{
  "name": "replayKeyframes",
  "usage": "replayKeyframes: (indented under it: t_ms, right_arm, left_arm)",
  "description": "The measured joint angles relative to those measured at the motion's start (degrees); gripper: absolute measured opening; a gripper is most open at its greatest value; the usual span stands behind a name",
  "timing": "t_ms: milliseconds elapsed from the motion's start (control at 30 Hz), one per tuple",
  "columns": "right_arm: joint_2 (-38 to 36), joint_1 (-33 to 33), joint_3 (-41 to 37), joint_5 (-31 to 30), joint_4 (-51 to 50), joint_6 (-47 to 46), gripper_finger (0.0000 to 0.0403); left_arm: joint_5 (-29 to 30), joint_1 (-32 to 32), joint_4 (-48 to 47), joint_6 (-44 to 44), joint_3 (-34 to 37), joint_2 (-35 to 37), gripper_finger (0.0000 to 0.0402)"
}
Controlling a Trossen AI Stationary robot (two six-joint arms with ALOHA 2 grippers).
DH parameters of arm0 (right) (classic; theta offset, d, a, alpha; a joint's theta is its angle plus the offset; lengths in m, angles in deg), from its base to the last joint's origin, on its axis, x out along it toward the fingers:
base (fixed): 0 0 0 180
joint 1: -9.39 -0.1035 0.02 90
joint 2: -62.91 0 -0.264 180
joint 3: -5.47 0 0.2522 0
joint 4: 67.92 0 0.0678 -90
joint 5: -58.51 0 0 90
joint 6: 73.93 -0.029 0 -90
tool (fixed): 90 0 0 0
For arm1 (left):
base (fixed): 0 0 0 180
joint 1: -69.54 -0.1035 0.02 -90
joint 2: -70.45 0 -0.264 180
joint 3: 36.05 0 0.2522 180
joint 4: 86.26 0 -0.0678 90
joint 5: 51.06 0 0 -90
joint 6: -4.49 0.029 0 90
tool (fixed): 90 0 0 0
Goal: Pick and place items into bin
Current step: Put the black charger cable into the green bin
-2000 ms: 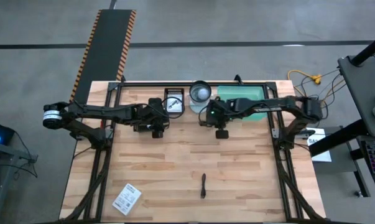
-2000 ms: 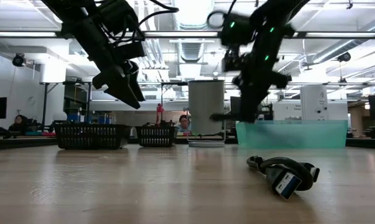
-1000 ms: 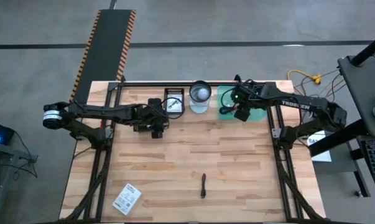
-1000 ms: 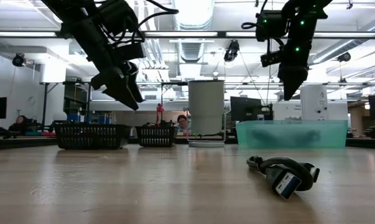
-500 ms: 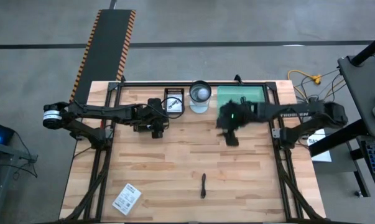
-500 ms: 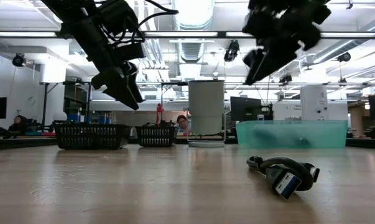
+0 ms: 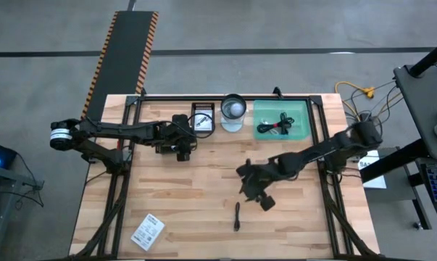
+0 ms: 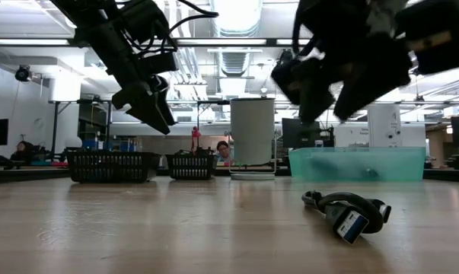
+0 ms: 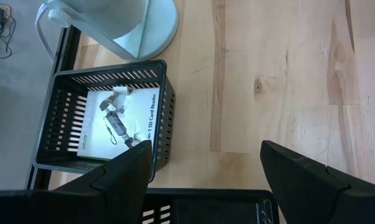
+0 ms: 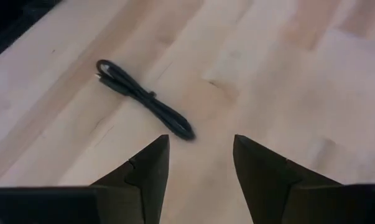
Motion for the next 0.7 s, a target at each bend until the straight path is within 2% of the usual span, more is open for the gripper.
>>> replayKeyframes:
  t_ms: [300,433,700]
  right_arm:
    - [12.5,-0.3,5.6,5.5,3.0,1.1,0.0164]
    - [15.9,-0.3,7.1,9.8,2.9,4.7,0.0164]
    - [20.0,-0.3,8.8,10.1,3.3,8.6,0.0152]
  left_arm:
    - [0.0,0.0,0.0,0.0,0.0,0.0,0.0281]
    - [0.0,0.0,0.0,0.0,0.0,0.0,0.0281]
    - [0.0,0.0,-0.5,0.0,0.0,0.0,0.0281]
